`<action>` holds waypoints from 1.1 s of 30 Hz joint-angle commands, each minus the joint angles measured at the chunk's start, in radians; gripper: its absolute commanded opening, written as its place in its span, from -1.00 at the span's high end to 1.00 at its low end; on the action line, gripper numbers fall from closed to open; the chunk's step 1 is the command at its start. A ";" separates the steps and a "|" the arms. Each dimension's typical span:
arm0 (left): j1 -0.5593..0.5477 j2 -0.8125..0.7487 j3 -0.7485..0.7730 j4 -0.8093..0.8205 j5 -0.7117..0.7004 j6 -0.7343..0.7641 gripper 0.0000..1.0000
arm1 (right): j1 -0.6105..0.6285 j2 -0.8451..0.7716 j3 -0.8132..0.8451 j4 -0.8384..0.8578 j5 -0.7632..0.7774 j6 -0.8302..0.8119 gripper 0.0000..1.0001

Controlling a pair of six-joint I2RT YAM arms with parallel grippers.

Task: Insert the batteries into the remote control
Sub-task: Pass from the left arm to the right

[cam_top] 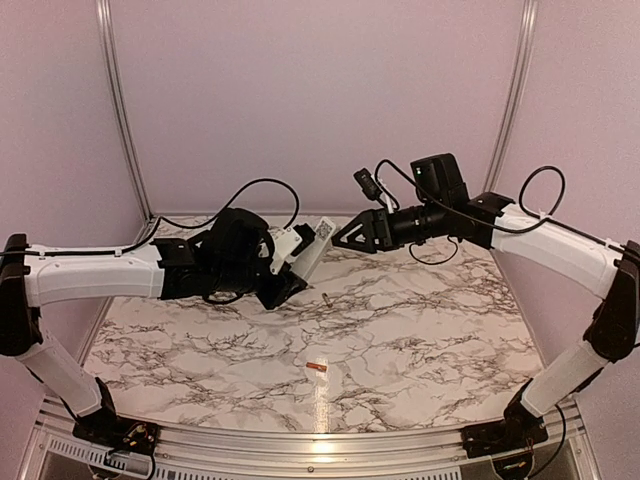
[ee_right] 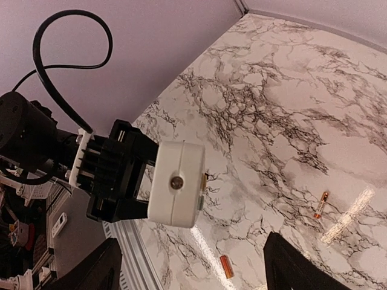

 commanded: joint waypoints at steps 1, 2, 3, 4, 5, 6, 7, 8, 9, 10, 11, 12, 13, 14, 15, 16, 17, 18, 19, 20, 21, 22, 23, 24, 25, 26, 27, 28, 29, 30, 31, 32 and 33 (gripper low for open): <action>-0.032 0.037 0.055 -0.044 -0.057 0.040 0.83 | 0.005 0.040 0.065 -0.023 -0.001 0.019 -0.55; -0.041 0.046 0.063 -0.052 -0.067 0.046 0.82 | 0.005 0.048 0.073 -0.034 0.007 0.017 -0.52; -0.049 0.055 0.069 -0.058 -0.078 0.053 0.83 | 0.006 0.056 0.081 -0.047 0.015 0.013 -0.49; -0.055 0.064 0.076 -0.066 -0.093 0.057 0.83 | 0.008 0.065 0.087 -0.059 0.021 0.006 -0.47; -0.061 0.072 0.083 -0.074 -0.106 0.062 0.83 | 0.010 0.074 0.093 -0.069 0.026 0.003 -0.44; -0.066 0.078 0.089 -0.077 -0.123 0.065 0.84 | 0.010 0.081 0.095 -0.074 0.025 0.000 -0.40; -0.071 0.082 0.092 -0.078 -0.136 0.064 0.83 | 0.012 0.086 0.095 -0.075 0.019 0.000 -0.38; -0.075 0.085 0.093 -0.077 -0.140 0.064 0.83 | 0.013 0.090 0.093 -0.076 0.014 -0.002 -0.34; -0.079 0.088 0.096 -0.078 -0.140 0.064 0.83 | 0.013 0.093 0.089 -0.078 0.013 -0.004 -0.26; -0.083 0.090 0.097 -0.075 -0.143 0.065 0.83 | 0.014 0.095 0.082 -0.078 0.014 -0.004 -0.18; -0.087 0.092 0.097 -0.072 -0.144 0.065 0.83 | 0.014 0.096 0.070 -0.076 0.014 -0.004 -0.10; -0.090 0.093 0.099 -0.071 -0.145 0.067 0.83 | 0.014 0.096 0.063 -0.072 0.013 -0.001 -0.02; -0.092 0.095 0.100 -0.070 -0.147 0.068 0.83 | 0.014 0.096 0.057 -0.070 0.009 0.001 0.09; -0.093 0.098 0.101 -0.071 -0.151 0.072 0.83 | 0.014 0.097 0.053 -0.069 0.006 0.001 0.20; -0.095 0.100 0.104 -0.073 -0.155 0.077 0.83 | 0.014 0.097 0.050 -0.067 0.003 0.003 0.27; -0.096 0.101 0.105 -0.074 -0.159 0.083 0.83 | 0.014 0.096 0.049 -0.064 -0.001 0.005 0.37; -0.098 0.102 0.105 -0.074 -0.166 0.089 0.83 | 0.014 0.096 0.047 -0.063 -0.004 0.005 0.46; -0.100 0.104 0.106 -0.077 -0.174 0.092 0.83 | 0.014 0.096 0.047 -0.059 -0.011 0.005 0.54; -0.100 0.107 0.108 -0.081 -0.183 0.094 0.80 | 0.014 0.096 0.045 -0.055 -0.018 0.008 0.62; -0.100 0.110 0.112 -0.088 -0.190 0.090 0.71 | 0.012 0.096 0.043 -0.049 -0.027 0.009 0.71; -0.100 0.112 0.119 -0.097 -0.195 0.084 0.53 | 0.012 0.096 0.038 -0.042 -0.037 0.009 0.79; -0.099 0.111 0.124 -0.105 -0.201 0.075 0.26 | 0.010 0.093 0.032 -0.030 -0.047 0.011 0.86; -0.098 0.107 0.122 -0.106 -0.212 0.069 0.00 | 0.007 0.089 0.023 -0.010 -0.058 0.019 0.93; -0.097 0.094 0.117 -0.098 -0.222 0.065 -0.22 | -0.002 0.081 0.011 0.009 -0.068 0.026 1.00; -0.095 0.076 0.104 -0.085 -0.231 0.058 -0.38 | -0.009 0.070 -0.003 0.034 -0.074 0.038 1.00; -0.090 0.052 0.083 -0.056 -0.227 0.048 -0.53 | -0.017 0.056 -0.023 0.061 -0.079 0.046 1.00; -0.083 0.022 0.060 -0.028 -0.198 0.039 -0.71 | -0.025 0.042 -0.042 0.094 -0.088 0.057 1.00; -0.076 -0.009 0.032 0.005 -0.170 0.029 -0.84 | -0.034 0.028 -0.073 0.131 -0.094 0.071 1.00; -0.068 -0.044 0.004 0.044 -0.142 0.017 -0.96 | -0.044 0.014 -0.095 0.164 -0.101 0.085 1.00; -0.057 -0.075 -0.029 0.083 -0.103 -0.012 -0.98 | -0.055 -0.002 -0.116 0.200 -0.107 0.095 1.00; -0.038 -0.105 -0.061 0.125 -0.057 -0.044 -0.98 | -0.065 -0.020 -0.142 0.240 -0.110 0.108 1.00; -0.014 -0.132 -0.087 0.160 -0.006 -0.078 -0.98 | -0.076 -0.037 -0.168 0.281 -0.111 0.126 1.00; 0.012 -0.160 -0.116 0.217 0.042 -0.131 -0.98 | -0.084 -0.056 -0.196 0.337 -0.122 0.153 1.00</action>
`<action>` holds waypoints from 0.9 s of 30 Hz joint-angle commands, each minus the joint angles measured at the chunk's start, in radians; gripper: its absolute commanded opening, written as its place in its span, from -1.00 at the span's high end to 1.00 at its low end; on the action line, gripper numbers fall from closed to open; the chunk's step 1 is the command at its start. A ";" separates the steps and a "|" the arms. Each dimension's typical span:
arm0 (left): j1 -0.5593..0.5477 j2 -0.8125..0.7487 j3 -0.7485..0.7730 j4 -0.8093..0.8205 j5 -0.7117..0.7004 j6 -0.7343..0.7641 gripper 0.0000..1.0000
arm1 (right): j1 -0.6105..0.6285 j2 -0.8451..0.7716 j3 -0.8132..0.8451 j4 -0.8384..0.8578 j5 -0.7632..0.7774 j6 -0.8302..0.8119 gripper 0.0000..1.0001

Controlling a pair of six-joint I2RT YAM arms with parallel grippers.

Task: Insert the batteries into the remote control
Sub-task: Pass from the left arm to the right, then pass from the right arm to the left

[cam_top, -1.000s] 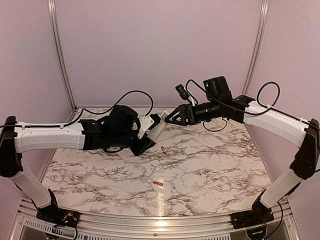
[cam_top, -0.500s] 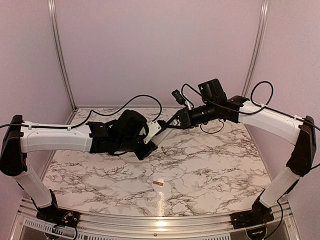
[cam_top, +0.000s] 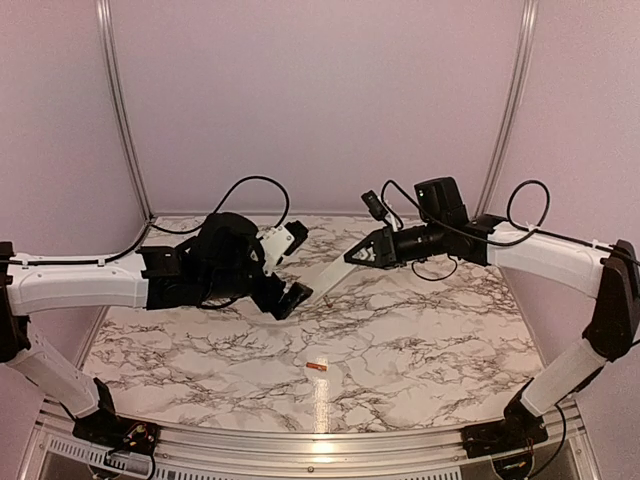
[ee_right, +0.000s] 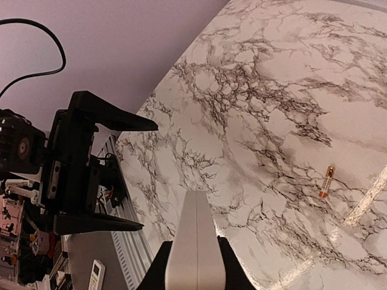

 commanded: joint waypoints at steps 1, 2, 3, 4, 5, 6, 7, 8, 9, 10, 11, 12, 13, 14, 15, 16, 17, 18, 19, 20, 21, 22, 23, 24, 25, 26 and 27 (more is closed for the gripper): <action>0.103 -0.146 -0.118 0.256 0.236 -0.187 -0.98 | -0.045 -0.105 -0.085 0.278 -0.050 0.104 1.00; 0.129 -0.161 -0.151 0.310 0.298 -0.239 -0.98 | -0.048 -0.120 -0.107 0.331 -0.053 0.122 1.00; 0.161 -0.170 -0.184 0.375 0.366 -0.292 -0.98 | -0.051 -0.134 -0.126 0.390 -0.057 0.134 1.00; 0.185 -0.173 -0.211 0.435 0.429 -0.335 -0.98 | -0.050 -0.145 -0.140 0.424 -0.058 0.148 1.00; 0.201 -0.170 -0.231 0.480 0.476 -0.365 -0.97 | -0.050 -0.154 -0.152 0.465 -0.059 0.161 1.00; 0.208 -0.159 -0.236 0.498 0.501 -0.378 -0.95 | -0.050 -0.165 -0.165 0.506 -0.065 0.176 1.00; 0.213 -0.144 -0.230 0.502 0.528 -0.386 -0.93 | -0.050 -0.172 -0.177 0.546 -0.070 0.195 1.00; 0.219 -0.128 -0.225 0.518 0.562 -0.400 -0.90 | -0.050 -0.179 -0.190 0.587 -0.072 0.211 1.00; 0.226 -0.114 -0.226 0.547 0.617 -0.419 -0.85 | -0.050 -0.185 -0.204 0.631 -0.077 0.229 1.00; 0.231 -0.104 -0.235 0.593 0.670 -0.451 -0.81 | -0.050 -0.190 -0.222 0.683 -0.083 0.253 1.00; 0.237 -0.098 -0.248 0.655 0.715 -0.490 -0.78 | -0.050 -0.193 -0.241 0.724 -0.089 0.272 1.00; 0.239 -0.093 -0.261 0.719 0.750 -0.541 -0.74 | -0.050 -0.195 -0.251 0.754 -0.098 0.286 1.00; 0.240 -0.088 -0.273 0.778 0.779 -0.579 -0.71 | -0.050 -0.197 -0.260 0.776 -0.100 0.293 1.00; 0.241 -0.081 -0.279 0.827 0.805 -0.607 -0.68 | -0.050 -0.200 -0.267 0.793 -0.103 0.299 1.00; 0.240 -0.072 -0.281 0.863 0.835 -0.633 -0.65 | -0.050 -0.199 -0.271 0.810 -0.109 0.308 1.00; 0.240 -0.063 -0.279 0.898 0.851 -0.660 -0.61 | -0.050 -0.199 -0.278 0.825 -0.116 0.316 1.00; 0.240 -0.054 -0.279 0.925 0.862 -0.682 -0.59 | -0.049 -0.200 -0.283 0.849 -0.122 0.326 1.00; 0.240 -0.043 -0.279 0.956 0.873 -0.702 -0.56 | -0.049 -0.199 -0.292 0.875 -0.129 0.337 1.00; 0.240 -0.035 -0.278 0.977 0.874 -0.718 -0.52 | -0.047 -0.199 -0.298 0.899 -0.135 0.348 1.00; 0.240 -0.026 -0.274 0.985 0.869 -0.730 -0.48 | -0.045 -0.199 -0.306 0.925 -0.138 0.359 1.00; 0.240 -0.018 -0.270 0.995 0.869 -0.740 -0.44 | -0.043 -0.199 -0.312 0.944 -0.140 0.368 1.00; 0.240 -0.008 -0.264 1.014 0.869 -0.755 -0.38 | -0.038 -0.198 -0.315 0.963 -0.143 0.372 1.00; 0.240 0.002 -0.258 1.018 0.865 -0.767 -0.33 | -0.033 -0.195 -0.314 0.970 -0.144 0.375 1.00; 0.240 0.009 -0.251 1.022 0.864 -0.774 -0.27 | -0.028 -0.192 -0.311 0.975 -0.146 0.375 1.00; 0.240 0.015 -0.249 1.035 0.868 -0.783 -0.21 | -0.022 -0.188 -0.307 0.978 -0.147 0.374 1.00; 0.240 0.020 -0.249 1.054 0.871 -0.795 -0.15 | -0.015 -0.182 -0.304 0.979 -0.148 0.373 1.00; 0.241 0.023 -0.246 1.068 0.874 -0.808 -0.06 | -0.009 -0.180 -0.302 0.982 -0.147 0.372 1.00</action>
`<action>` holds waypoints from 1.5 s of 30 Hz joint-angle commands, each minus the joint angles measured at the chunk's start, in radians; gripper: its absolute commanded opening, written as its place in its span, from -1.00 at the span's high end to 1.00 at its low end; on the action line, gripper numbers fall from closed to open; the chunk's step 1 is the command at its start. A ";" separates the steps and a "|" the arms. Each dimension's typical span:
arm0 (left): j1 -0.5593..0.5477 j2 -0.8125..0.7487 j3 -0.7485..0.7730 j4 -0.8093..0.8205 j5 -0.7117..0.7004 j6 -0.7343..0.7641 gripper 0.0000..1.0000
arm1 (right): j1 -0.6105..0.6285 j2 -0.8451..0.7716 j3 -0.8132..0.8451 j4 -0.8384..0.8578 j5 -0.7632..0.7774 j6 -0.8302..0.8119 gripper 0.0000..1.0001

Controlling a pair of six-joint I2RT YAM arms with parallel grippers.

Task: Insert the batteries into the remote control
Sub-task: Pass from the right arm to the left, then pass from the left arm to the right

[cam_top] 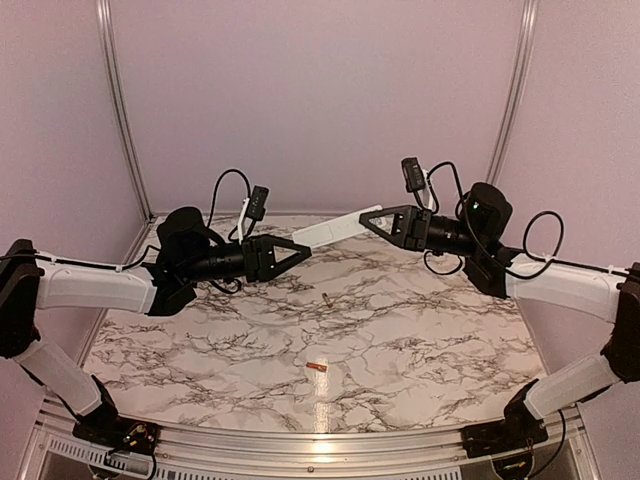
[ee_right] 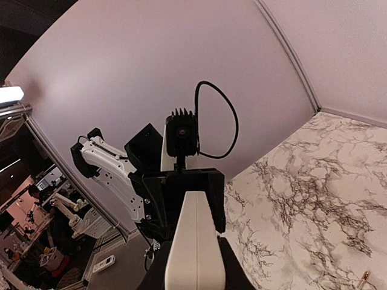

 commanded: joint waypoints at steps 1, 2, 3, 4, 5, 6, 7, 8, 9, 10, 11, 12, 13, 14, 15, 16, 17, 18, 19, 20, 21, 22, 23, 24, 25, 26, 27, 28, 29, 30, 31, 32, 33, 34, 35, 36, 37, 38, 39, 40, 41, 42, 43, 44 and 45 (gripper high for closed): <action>0.004 0.027 0.023 0.122 0.038 -0.081 0.00 | 0.033 0.008 0.019 0.093 -0.021 0.024 1.00; 0.005 0.029 0.022 0.140 0.042 -0.092 0.05 | 0.037 0.012 0.021 0.096 -0.020 0.023 1.00; 0.004 0.030 0.022 0.152 0.043 -0.098 0.09 | 0.041 0.016 0.021 0.102 -0.020 0.026 0.99; 0.004 0.030 0.021 0.160 0.044 -0.104 0.10 | 0.044 0.019 0.021 0.110 -0.021 0.029 0.98; 0.004 0.029 0.020 0.172 0.046 -0.112 0.10 | 0.046 0.023 0.021 0.114 -0.023 0.030 0.98; 0.004 0.030 0.019 0.184 0.047 -0.122 0.10 | 0.048 0.025 0.021 0.117 -0.021 0.031 0.98; 0.004 0.032 0.017 0.203 0.052 -0.134 0.10 | 0.049 0.027 0.021 0.120 -0.019 0.031 0.98; 0.005 0.034 0.015 0.225 0.058 -0.148 0.11 | 0.049 0.028 0.020 0.121 -0.018 0.032 0.98; 0.005 0.037 0.015 0.245 0.060 -0.162 0.11 | 0.051 0.029 0.020 0.125 -0.016 0.032 0.98; 0.004 0.043 0.015 0.260 0.061 -0.176 0.14 | 0.053 0.032 0.022 0.129 -0.017 0.034 0.98; 0.004 0.047 0.018 0.273 0.061 -0.188 0.18 | 0.056 0.036 0.022 0.131 -0.016 0.035 0.97; 0.004 0.051 0.022 0.287 0.062 -0.197 0.23 | 0.058 0.038 0.024 0.135 -0.016 0.035 0.97; 0.005 0.055 0.026 0.291 0.062 -0.205 0.31 | 0.061 0.040 0.026 0.135 -0.016 0.035 0.96; 0.005 0.057 0.027 0.293 0.062 -0.211 0.40 | 0.063 0.041 0.029 0.129 -0.018 0.033 0.94; 0.006 0.059 0.030 0.292 0.062 -0.213 0.50 | 0.063 0.041 0.030 0.127 -0.017 0.031 0.92; 0.008 0.060 0.031 0.290 0.066 -0.216 0.57 | 0.063 0.038 0.030 0.121 -0.017 0.028 0.90; 0.009 0.061 0.031 0.290 0.071 -0.219 0.63 | 0.063 0.035 0.032 0.105 -0.016 0.018 0.88; 0.010 0.061 0.030 0.291 0.075 -0.222 0.68 | 0.063 0.029 0.037 0.082 -0.012 0.002 0.80; 0.012 0.061 0.029 0.289 0.082 -0.223 0.73 | 0.062 0.023 0.042 0.055 -0.013 -0.023 0.66; 0.017 0.059 0.026 0.286 0.084 -0.226 0.79 | 0.061 0.017 0.051 0.022 -0.014 -0.047 0.46; 0.018 0.056 0.024 0.280 0.090 -0.229 0.84 | 0.060 0.008 0.059 -0.019 -0.015 -0.076 0.14; 0.020 0.055 0.025 0.272 0.097 -0.230 0.87 | 0.058 -0.003 0.067 -0.069 -0.014 -0.113 -0.07; 0.021 0.053 0.024 0.263 0.108 -0.228 0.91 | 0.057 -0.014 0.077 -0.124 -0.009 -0.153 -0.25; 0.021 0.051 0.025 0.242 0.119 -0.225 0.93 | 0.055 -0.028 0.089 -0.196 0.003 -0.205 -0.39; 0.022 0.047 0.025 0.216 0.130 -0.215 0.95 | 0.052 -0.041 0.107 -0.274 0.016 -0.264 -0.47; 0.023 0.043 0.028 0.175 0.140 -0.202 0.96 | 0.052 -0.051 0.126 -0.361 0.032 -0.328 -0.54; 0.023 0.037 0.036 0.115 0.149 -0.174 0.96 | 0.049 -0.060 0.149 -0.454 0.046 -0.401 -0.59; 0.024 0.028 0.049 0.026 0.155 -0.140 0.97 | 0.051 -0.070 0.167 -0.530 0.065 -0.465 -0.68; 0.024 0.024 0.062 -0.062 0.158 -0.103 0.98 | 0.054 -0.083 0.181 -0.606 0.096 -0.534 -0.74; 0.024 0.020 0.073 -0.138 0.160 -0.066 0.98 | 0.060 -0.096 0.189 -0.673 0.127 -0.592 -0.79; 0.024 0.015 0.078 -0.198 0.161 -0.031 0.99 | 0.076 -0.118 0.192 -0.735 0.181 -0.657 -0.85; 0.024 0.012 0.080 -0.243 0.164 -0.014 0.99 | 0.099 -0.133 0.193 -0.767 0.233 -0.704 -0.95; 0.027 0.010 0.083 -0.293 0.164 0.003 0.99 | 0.125 -0.145 0.196 -0.799 0.284 -0.753 -0.97; 0.030 0.008 0.085 -0.338 0.162 0.014 0.99 | 0.152 -0.148 0.204 -0.836 0.326 -0.802 -0.97; 0.032 0.009 0.089 -0.378 0.166 0.023 0.99 | 0.176 -0.144 0.215 -0.878 0.366 -0.842 -0.97; 0.034 0.009 0.090 -0.402 0.180 0.027 0.99 | 0.200 -0.138 0.226 -0.914 0.398 -0.870 -0.97; 0.035 0.010 0.086 -0.415 0.193 0.024 0.99 | 0.225 -0.130 0.235 -0.950 0.434 -0.899 -0.97; 0.035 0.011 0.084 -0.431 0.202 0.023 0.99 | 0.251 -0.119 0.241 -0.983 0.468 -0.926 -0.97; 0.035 0.011 0.084 -0.446 0.208 0.025 0.99 | 0.281 -0.109 0.248 -1.011 0.505 -0.949 -0.97; 0.034 0.012 0.081 -0.463 0.219 0.029 0.99 | 0.309 -0.096 0.253 -1.033 0.546 -0.968 -0.97; 0.035 0.012 0.079 -0.473 0.234 0.030 0.99 | 0.338 -0.084 0.257 -1.049 0.581 -0.985 -0.97; 0.035 0.011 0.077 -0.485 0.248 0.037 0.99 | 0.365 -0.074 0.260 -1.061 0.626 -1.008 -0.97; 0.034 0.010 0.077 -0.503 0.258 0.046 0.99 | 0.389 -0.064 0.261 -1.069 0.658 -1.022 -0.97; 0.034 0.008 0.075 -0.515 0.265 0.047 0.99 | 0.410 -0.055 0.261 -1.075 0.677 -1.029 -0.97; 0.034 0.006 0.072 -0.522 0.270 0.047 0.99 | 0.426 -0.045 0.263 -1.083 0.713 -1.046 -0.95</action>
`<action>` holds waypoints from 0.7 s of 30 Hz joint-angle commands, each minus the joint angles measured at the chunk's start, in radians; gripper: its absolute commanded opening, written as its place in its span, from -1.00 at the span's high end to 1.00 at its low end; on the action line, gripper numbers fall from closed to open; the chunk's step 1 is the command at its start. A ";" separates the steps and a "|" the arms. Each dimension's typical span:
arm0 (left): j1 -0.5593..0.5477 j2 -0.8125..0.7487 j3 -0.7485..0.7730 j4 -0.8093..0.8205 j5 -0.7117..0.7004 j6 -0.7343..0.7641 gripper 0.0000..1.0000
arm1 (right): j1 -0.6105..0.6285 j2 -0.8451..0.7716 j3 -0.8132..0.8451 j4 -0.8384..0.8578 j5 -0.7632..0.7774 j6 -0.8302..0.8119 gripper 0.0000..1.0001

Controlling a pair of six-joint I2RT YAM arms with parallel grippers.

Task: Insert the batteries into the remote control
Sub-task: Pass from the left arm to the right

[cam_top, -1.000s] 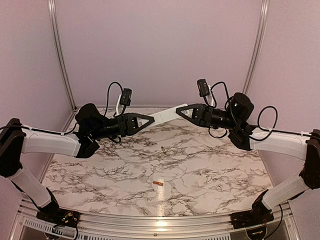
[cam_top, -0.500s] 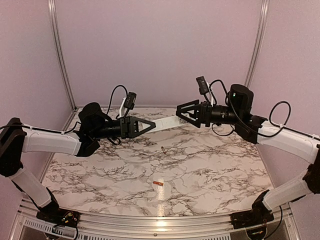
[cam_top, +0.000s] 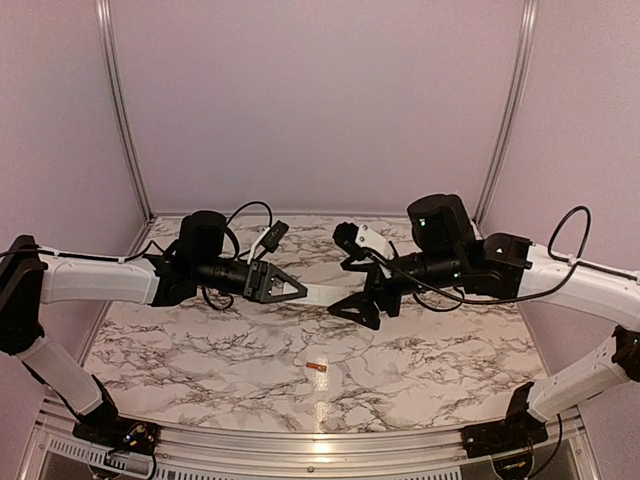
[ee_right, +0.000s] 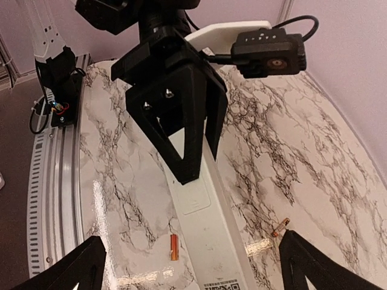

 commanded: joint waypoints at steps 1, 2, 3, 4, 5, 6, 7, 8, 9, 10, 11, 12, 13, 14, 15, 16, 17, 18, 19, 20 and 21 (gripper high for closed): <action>0.003 -0.031 0.007 -0.092 0.069 0.034 0.99 | 0.085 0.043 0.035 -0.123 0.215 -0.130 -0.93; 0.002 -0.031 0.005 -0.093 0.078 0.029 0.99 | 0.111 0.051 0.034 -0.123 0.243 -0.138 -0.92; 0.001 -0.029 0.003 -0.097 0.090 0.026 0.99 | 0.126 0.066 0.035 -0.125 0.274 -0.148 -0.90; 0.002 -0.031 -0.001 -0.096 0.107 0.023 0.99 | 0.143 0.079 0.038 -0.129 0.299 -0.155 -0.88; 0.001 -0.033 -0.005 -0.097 0.117 0.024 0.98 | 0.160 0.092 0.040 -0.131 0.334 -0.162 -0.85; 0.001 -0.037 -0.008 -0.102 0.116 0.025 0.98 | 0.177 0.105 0.044 -0.132 0.369 -0.168 -0.83; 0.001 -0.039 -0.009 -0.103 0.118 0.023 0.97 | 0.194 0.117 0.048 -0.134 0.396 -0.174 -0.80; 0.001 -0.041 -0.016 -0.084 0.127 0.003 0.98 | 0.208 0.130 0.051 -0.134 0.426 -0.180 -0.78; 0.001 -0.041 -0.027 -0.046 0.139 -0.025 0.97 | 0.221 0.144 0.058 -0.136 0.449 -0.184 -0.76; 0.001 -0.041 -0.036 -0.018 0.150 -0.043 0.97 | 0.232 0.157 0.065 -0.137 0.470 -0.188 -0.73; 0.001 -0.040 -0.042 0.003 0.160 -0.057 0.98 | 0.242 0.169 0.070 -0.137 0.492 -0.192 -0.70; 0.001 -0.038 -0.045 0.013 0.166 -0.063 0.97 | 0.249 0.177 0.074 -0.136 0.510 -0.196 -0.67; 0.001 -0.036 -0.045 0.009 0.171 -0.064 0.98 | 0.253 0.182 0.076 -0.137 0.519 -0.199 -0.64; 0.001 -0.034 -0.045 0.007 0.177 -0.062 0.97 | 0.255 0.185 0.077 -0.135 0.522 -0.199 -0.60; 0.001 -0.032 -0.047 0.008 0.182 -0.062 0.97 | 0.255 0.185 0.075 -0.130 0.528 -0.200 -0.54; 0.001 -0.031 -0.047 0.010 0.186 -0.062 0.97 | 0.255 0.184 0.072 -0.125 0.531 -0.201 -0.49; 0.001 -0.028 -0.048 0.012 0.191 -0.065 0.97 | 0.255 0.184 0.070 -0.124 0.535 -0.201 -0.43; 0.002 -0.025 -0.049 0.019 0.199 -0.069 0.96 | 0.255 0.185 0.069 -0.126 0.539 -0.203 -0.37; 0.001 -0.021 -0.052 0.031 0.205 -0.075 0.96 | 0.257 0.186 0.070 -0.127 0.545 -0.205 -0.31; 0.001 -0.016 -0.054 0.038 0.210 -0.083 0.95 | 0.258 0.187 0.068 -0.128 0.556 -0.208 -0.24; 0.001 -0.012 -0.052 0.039 0.212 -0.088 0.93 | 0.260 0.187 0.067 -0.130 0.568 -0.211 -0.19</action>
